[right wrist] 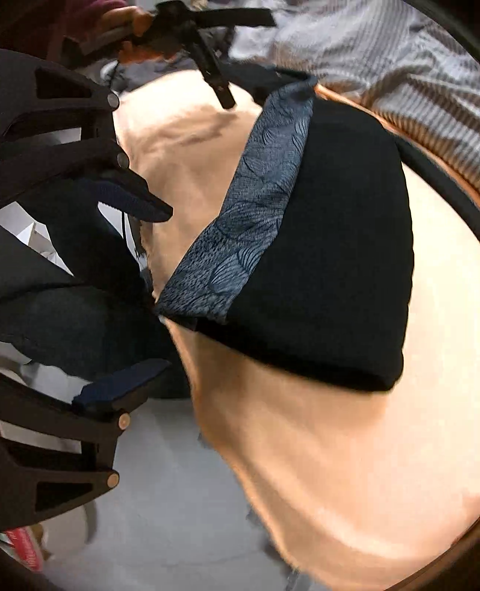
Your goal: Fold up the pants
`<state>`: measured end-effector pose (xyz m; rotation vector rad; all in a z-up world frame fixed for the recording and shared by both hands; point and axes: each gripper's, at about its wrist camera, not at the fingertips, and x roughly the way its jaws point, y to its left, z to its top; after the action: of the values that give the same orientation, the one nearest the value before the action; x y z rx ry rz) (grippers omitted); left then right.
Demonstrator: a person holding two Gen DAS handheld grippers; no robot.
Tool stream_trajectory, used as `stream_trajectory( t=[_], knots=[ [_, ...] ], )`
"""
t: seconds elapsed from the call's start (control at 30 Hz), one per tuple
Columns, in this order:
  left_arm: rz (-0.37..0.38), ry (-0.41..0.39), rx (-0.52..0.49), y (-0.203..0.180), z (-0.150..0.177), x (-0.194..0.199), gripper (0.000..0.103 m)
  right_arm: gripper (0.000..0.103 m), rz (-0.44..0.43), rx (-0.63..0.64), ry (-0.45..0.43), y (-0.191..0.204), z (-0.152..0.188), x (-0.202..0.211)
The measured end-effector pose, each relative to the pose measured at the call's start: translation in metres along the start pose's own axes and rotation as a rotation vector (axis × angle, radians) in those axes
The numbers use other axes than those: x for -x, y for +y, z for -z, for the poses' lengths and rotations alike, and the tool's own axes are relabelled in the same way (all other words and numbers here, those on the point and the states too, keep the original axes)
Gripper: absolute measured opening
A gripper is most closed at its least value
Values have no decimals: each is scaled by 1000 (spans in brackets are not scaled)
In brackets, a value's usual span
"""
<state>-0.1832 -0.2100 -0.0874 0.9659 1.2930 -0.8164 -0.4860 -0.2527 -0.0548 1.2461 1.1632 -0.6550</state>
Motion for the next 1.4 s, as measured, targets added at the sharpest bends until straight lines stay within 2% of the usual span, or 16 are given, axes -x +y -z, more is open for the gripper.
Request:
stream_trajectory(
  t=[0.13, 0.17, 0.2, 0.23, 0.27, 0.3, 0.33, 0.47, 0.57, 0.77, 0.87, 1.03, 1.17, 1.27, 1.4],
  knots=[
    [-18, 8, -13, -17, -7, 2, 81, 61, -81, 12, -7, -2, -8, -13],
    [-23, 18, -16, -20, -8, 1, 81, 52, -99, 14, -9, -3, -10, -14],
    [-28, 25, -17, -24, -11, 1, 81, 48, -112, 18, -4, -3, -11, -16],
    [-31, 36, -15, -27, -12, 0, 81, 38, -112, 22, 10, -3, -12, -18],
    [-29, 41, -14, -29, -15, 0, 81, 18, -111, 24, 26, -2, -12, -19],
    [-28, 43, -12, -30, -17, 0, 81, 7, -117, 22, 56, 0, -14, -22],
    [-32, 42, -11, -32, -18, 1, 81, 4, -130, 16, 88, 0, -15, -22],
    [-38, 37, 13, -37, -24, 10, 81, 3, -235, 10, 80, -1, -23, 7],
    [-42, 31, 38, -35, -26, 19, 81, 3, -306, 26, 40, 10, -48, 43],
    [-76, 25, 121, -14, -36, 38, 81, 3, -400, 71, -69, 21, -132, 116],
    [-97, 16, 176, -5, -45, 43, 81, 3, -443, 85, -105, 22, -188, 138],
    [-103, 13, 258, 2, -83, 37, 81, 3, -418, 134, -103, 35, -289, 130],
    [-95, -39, 312, -5, -124, 44, 81, 3, -314, 170, -92, 46, -358, 106],
    [-104, -65, 327, -7, -158, 41, 81, 3, -297, 133, -91, 46, -392, 88],
    [-105, -73, 375, -4, -183, 32, 81, 3, -260, 53, -108, 34, -426, 65]
  ],
)
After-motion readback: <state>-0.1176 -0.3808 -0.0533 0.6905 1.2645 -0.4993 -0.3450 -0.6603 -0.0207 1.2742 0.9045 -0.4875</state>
